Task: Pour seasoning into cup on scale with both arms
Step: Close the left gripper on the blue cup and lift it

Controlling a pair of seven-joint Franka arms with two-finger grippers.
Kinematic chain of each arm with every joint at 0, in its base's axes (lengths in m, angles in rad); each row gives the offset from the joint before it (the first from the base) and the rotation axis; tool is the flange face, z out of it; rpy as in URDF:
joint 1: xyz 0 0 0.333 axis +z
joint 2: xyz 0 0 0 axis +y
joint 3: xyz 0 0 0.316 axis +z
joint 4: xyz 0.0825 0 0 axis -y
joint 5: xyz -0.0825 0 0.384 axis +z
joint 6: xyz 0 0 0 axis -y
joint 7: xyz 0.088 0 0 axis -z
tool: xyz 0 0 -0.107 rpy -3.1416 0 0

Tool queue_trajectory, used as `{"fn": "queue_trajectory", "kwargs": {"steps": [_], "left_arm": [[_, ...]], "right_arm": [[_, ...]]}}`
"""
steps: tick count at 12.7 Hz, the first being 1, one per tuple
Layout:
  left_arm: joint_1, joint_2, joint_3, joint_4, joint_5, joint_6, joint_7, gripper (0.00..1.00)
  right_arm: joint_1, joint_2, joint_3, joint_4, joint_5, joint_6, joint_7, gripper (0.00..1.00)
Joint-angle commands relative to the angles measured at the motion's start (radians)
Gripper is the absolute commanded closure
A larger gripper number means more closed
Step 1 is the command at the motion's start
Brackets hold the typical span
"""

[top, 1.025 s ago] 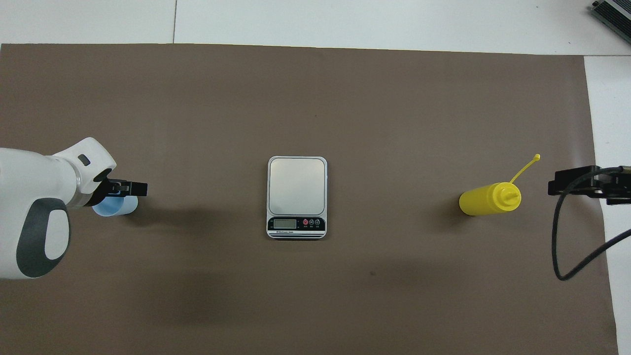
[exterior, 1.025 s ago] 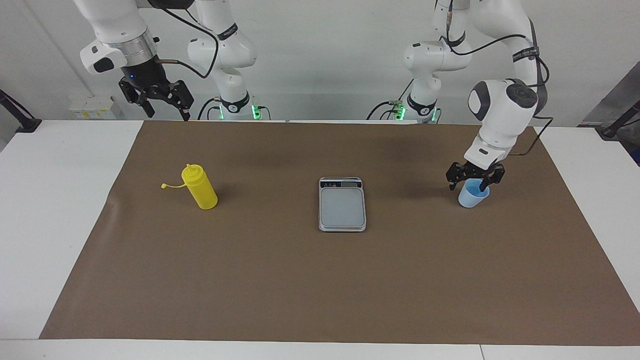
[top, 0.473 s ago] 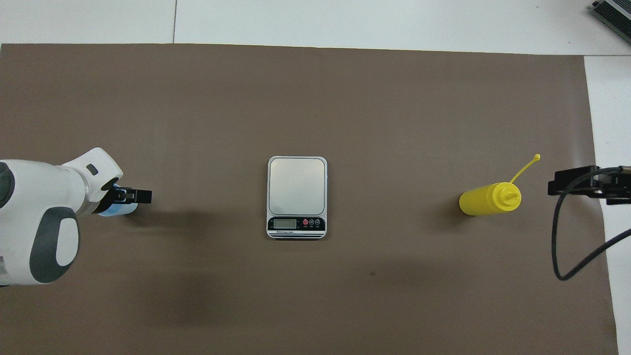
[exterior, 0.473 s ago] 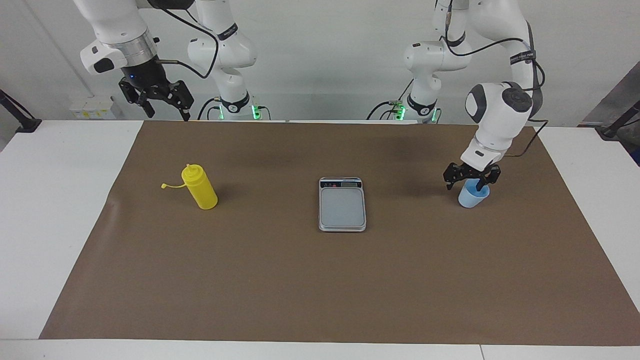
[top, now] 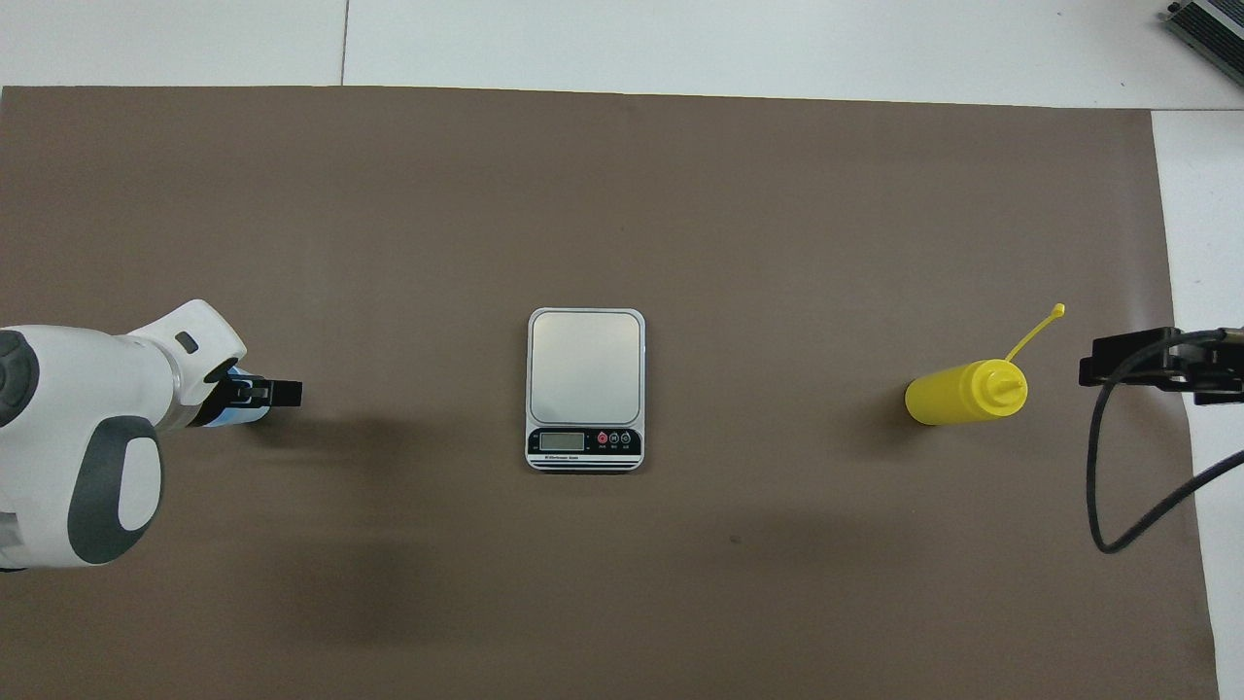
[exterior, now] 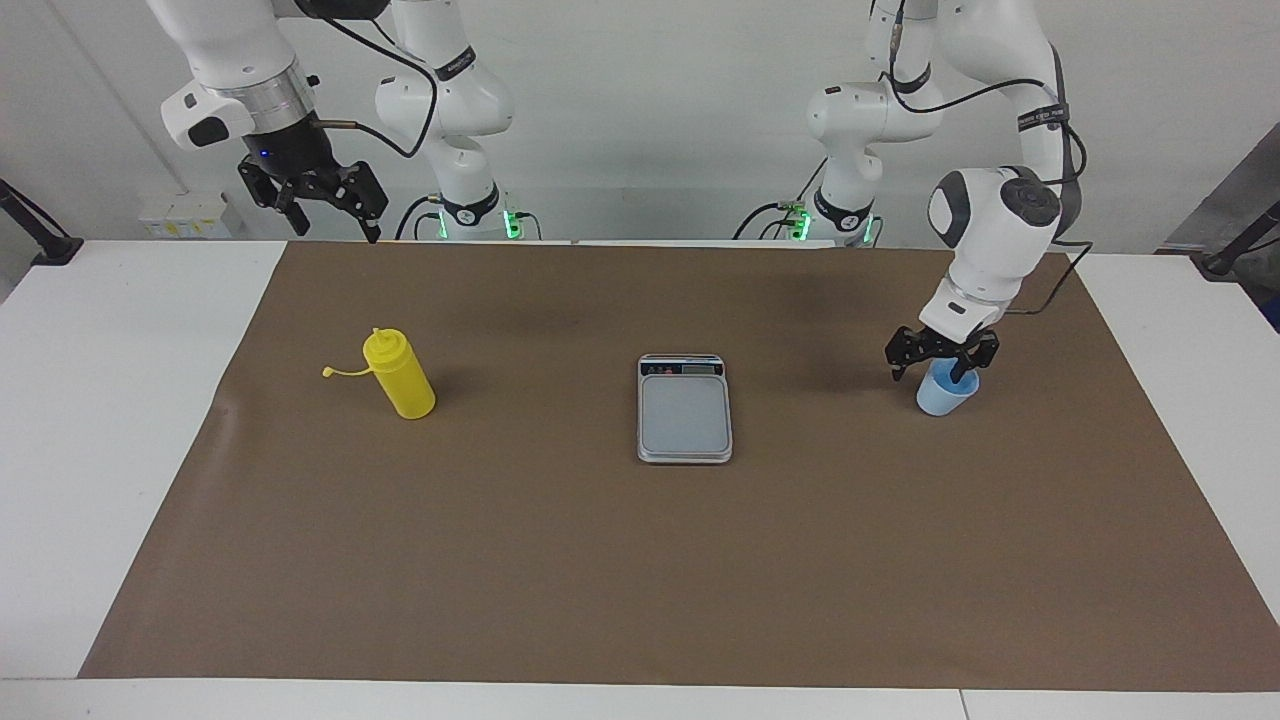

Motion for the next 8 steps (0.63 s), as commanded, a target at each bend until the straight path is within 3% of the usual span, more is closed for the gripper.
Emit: {"fn": "queue_trajectory", "kwargs": {"steps": [1, 4, 8], "left_arm": [[-0.004, -0.007, 0.008, -0.034, 0.018, 0.042, 0.008, 0.0], [-0.007, -0.002, 0.008, -0.045, 0.018, 0.068, 0.009, 0.07], [-0.002, 0.002, 0.008, -0.043, 0.018, 0.08, 0.037, 0.24]], "right_arm": [[-0.013, -0.016, 0.004, -0.024, 0.003, 0.019, -0.023, 0.0], [-0.013, -0.018, 0.004, -0.027, 0.003, 0.019, -0.023, 0.0], [-0.015, -0.019, 0.004, -0.028, 0.003, 0.019, -0.024, 0.0]]}}
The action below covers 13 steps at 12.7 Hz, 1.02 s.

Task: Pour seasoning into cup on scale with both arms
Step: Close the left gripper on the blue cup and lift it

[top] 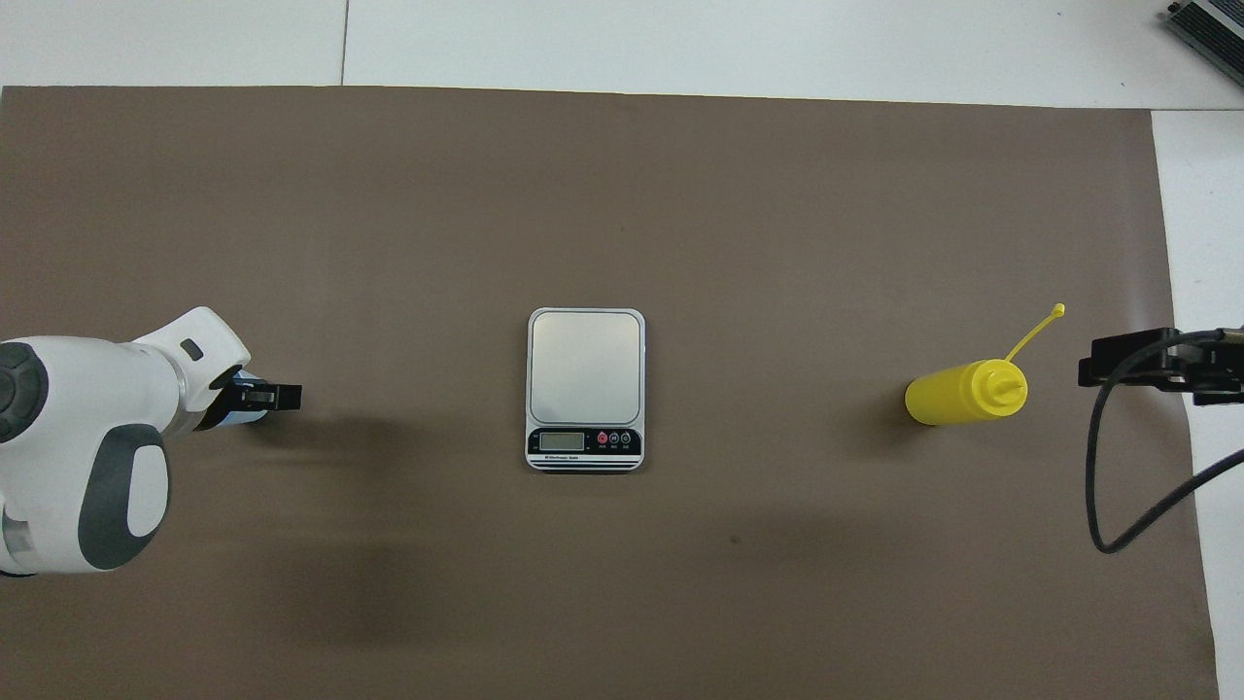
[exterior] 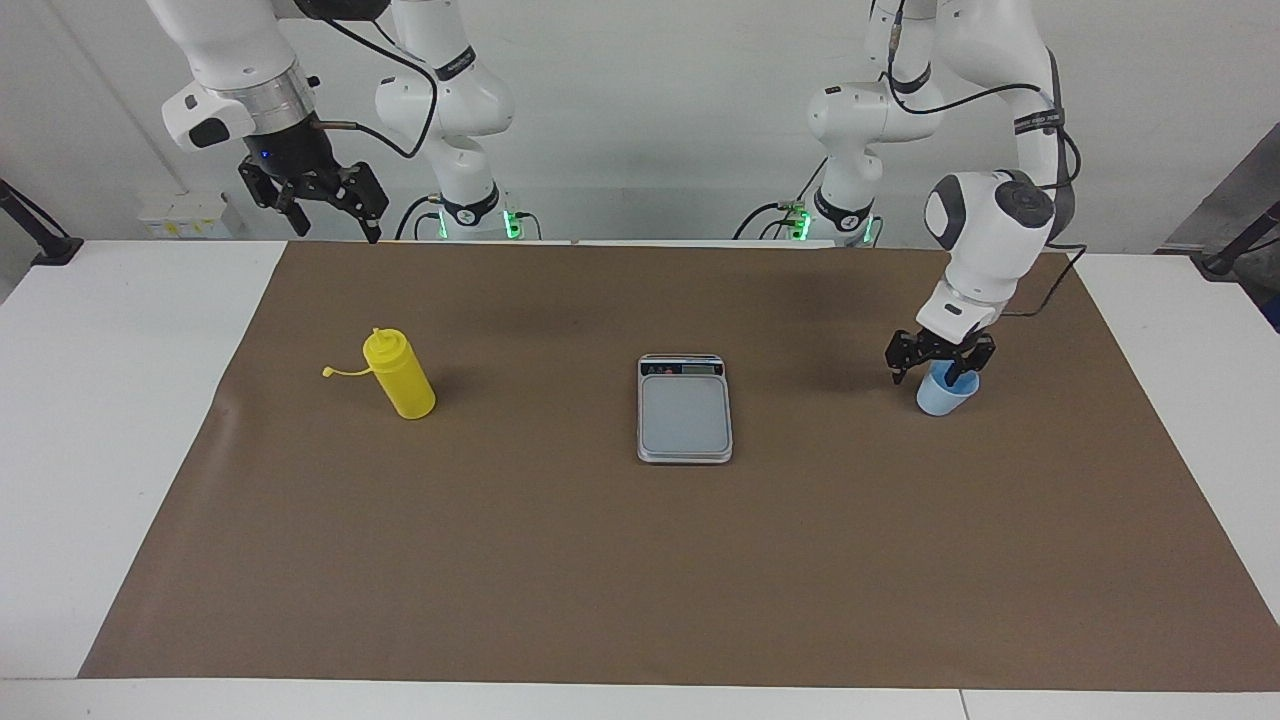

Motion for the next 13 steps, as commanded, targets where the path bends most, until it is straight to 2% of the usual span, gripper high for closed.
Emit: {"fn": "queue_trajectory", "kwargs": {"steps": [1, 4, 10, 13], "left_arm": [[-0.001, 0.001, 0.009, -0.015, 0.018, 0.033, 0.033, 0.27], [0.004, 0.001, 0.011, -0.015, 0.018, 0.029, 0.044, 0.43], [0.039, 0.001, 0.009, -0.015, 0.018, 0.026, 0.086, 0.55], [0.027, 0.002, 0.009, -0.015, 0.018, 0.027, 0.08, 0.68]], "right_arm": [[-0.025, -0.021, 0.004, -0.031, 0.004, 0.018, -0.026, 0.0], [-0.028, -0.021, 0.004, -0.035, 0.004, 0.018, -0.032, 0.0], [-0.027, -0.024, 0.004, -0.036, 0.004, 0.018, -0.036, 0.0], [-0.027, -0.024, 0.004, -0.036, 0.004, 0.018, -0.036, 0.0]]}}
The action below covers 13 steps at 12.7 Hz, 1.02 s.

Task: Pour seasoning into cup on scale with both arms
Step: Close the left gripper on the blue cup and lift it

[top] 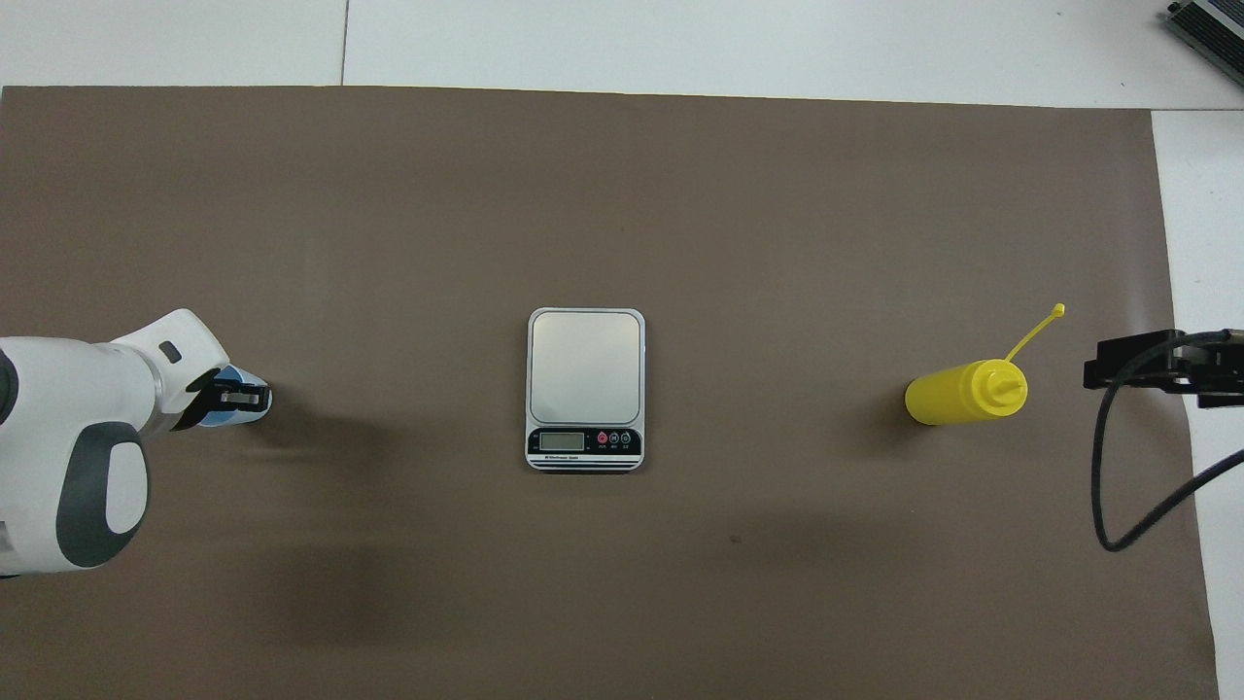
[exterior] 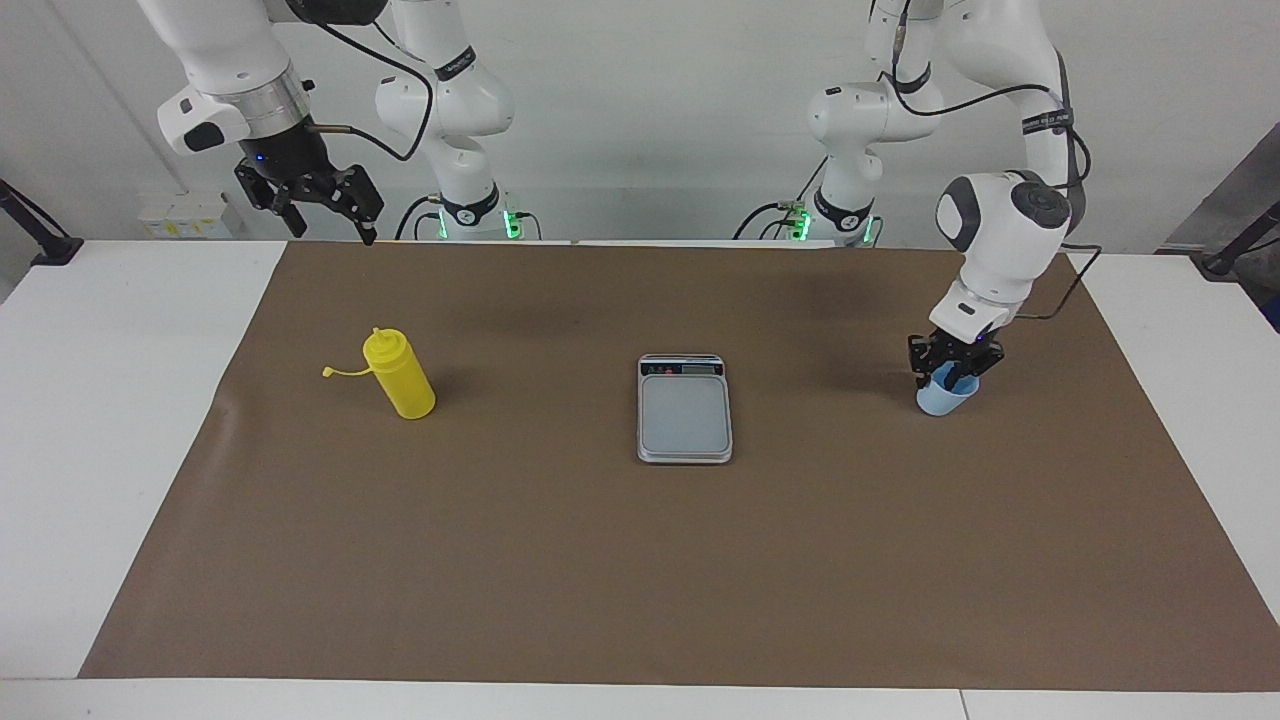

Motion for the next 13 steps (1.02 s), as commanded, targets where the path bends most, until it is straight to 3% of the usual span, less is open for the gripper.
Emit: {"fn": "queue_trajectory", "kwargs": {"steps": [1, 7, 13], "left_arm": [[-0.006, -0.001, 0.0, -0.015, 0.018, 0.022, 0.001, 0.75], [-0.006, 0.002, 0.0, -0.006, 0.018, 0.028, 0.001, 0.96], [-0.032, 0.037, -0.001, 0.091, 0.016, -0.036, -0.007, 1.0]], "right_arm": [[-0.01, -0.022, 0.005, -0.028, 0.003, 0.019, -0.027, 0.0], [-0.007, -0.013, 0.006, -0.017, 0.001, 0.03, -0.016, 0.0], [-0.003, -0.013, 0.009, -0.015, 0.0, 0.03, -0.016, 0.0]]}}
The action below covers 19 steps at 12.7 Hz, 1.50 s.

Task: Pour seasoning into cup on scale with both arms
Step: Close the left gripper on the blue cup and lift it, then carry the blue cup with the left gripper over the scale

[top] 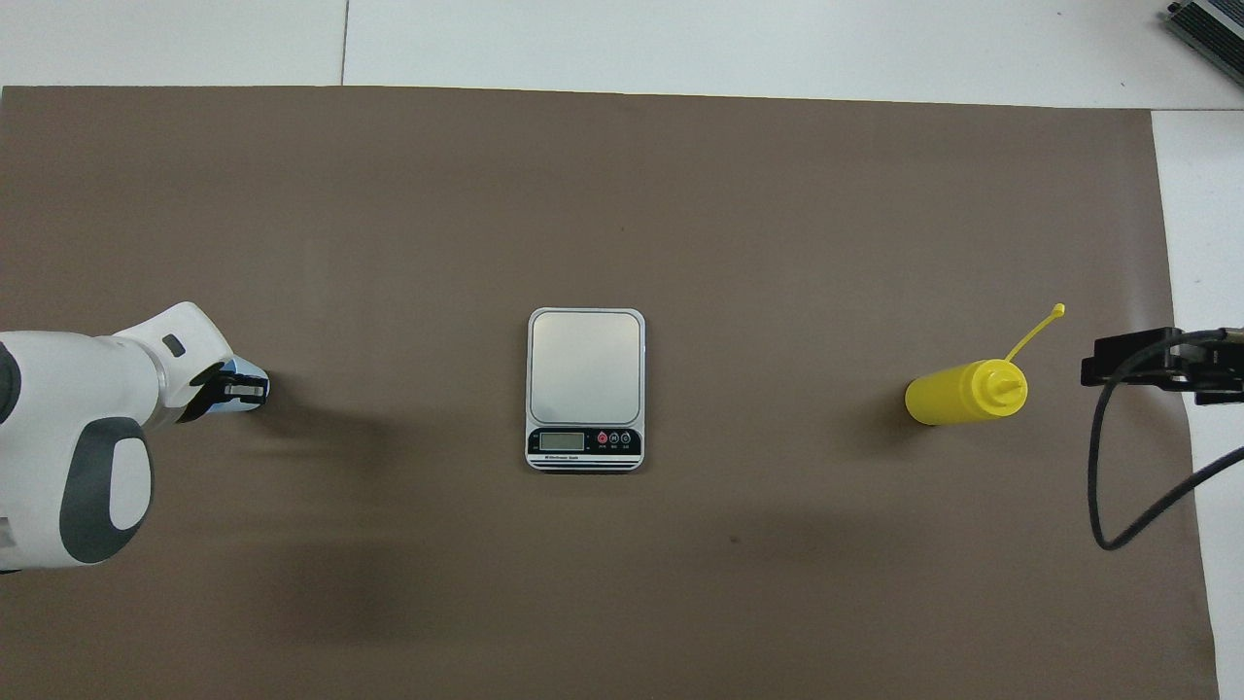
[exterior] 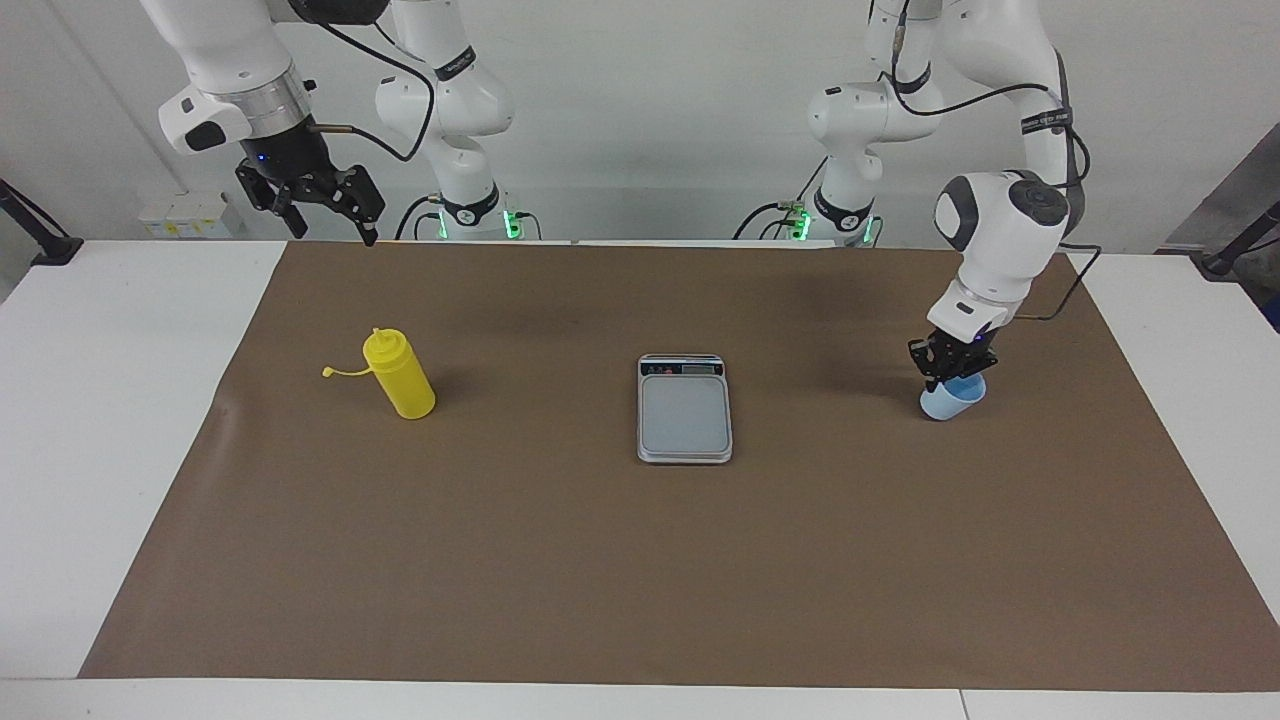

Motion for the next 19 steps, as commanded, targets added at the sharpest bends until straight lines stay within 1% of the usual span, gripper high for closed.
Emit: {"fn": "queue_trajectory", "kwargs": {"steps": [1, 3, 6, 8, 11, 13, 15, 19], "left_arm": [[-0.031, 0.043, 0.006, 0.105, 0.013, -0.077, -0.015, 1.0], [-0.069, 0.072, 0.006, 0.188, 0.012, -0.147, -0.083, 1.0], [-0.151, 0.107, 0.006, 0.291, 0.012, -0.208, -0.254, 1.0], [-0.218, 0.119, 0.006, 0.327, 0.01, -0.228, -0.364, 1.0], [-0.327, 0.121, 0.006, 0.341, 0.01, -0.214, -0.54, 1.0], [-0.393, 0.121, 0.006, 0.341, 0.0, -0.207, -0.627, 1.0], [-0.44, 0.121, 0.006, 0.347, -0.04, -0.194, -0.685, 1.0], [-0.51, 0.121, 0.006, 0.35, -0.048, -0.162, -0.796, 1.0]], "right_arm": [[-0.004, -0.013, 0.005, -0.015, 0.0, 0.021, -0.016, 0.0], [-0.006, -0.013, 0.005, -0.015, 0.0, 0.022, -0.017, 0.0], [-0.006, -0.012, 0.005, -0.012, 0.0, 0.022, -0.019, 0.0], [-0.006, -0.007, 0.005, -0.006, 0.0, 0.031, -0.019, 0.0], [-0.007, 0.004, 0.005, 0.008, 0.0, 0.035, -0.017, 0.0], [-0.009, 0.033, 0.005, 0.046, 0.0, 0.031, -0.017, 0.0], [-0.009, 0.042, 0.005, 0.06, 0.0, 0.033, -0.017, 0.0], [-0.009, 0.051, 0.005, 0.072, 0.001, 0.033, -0.017, 0.0]]}}
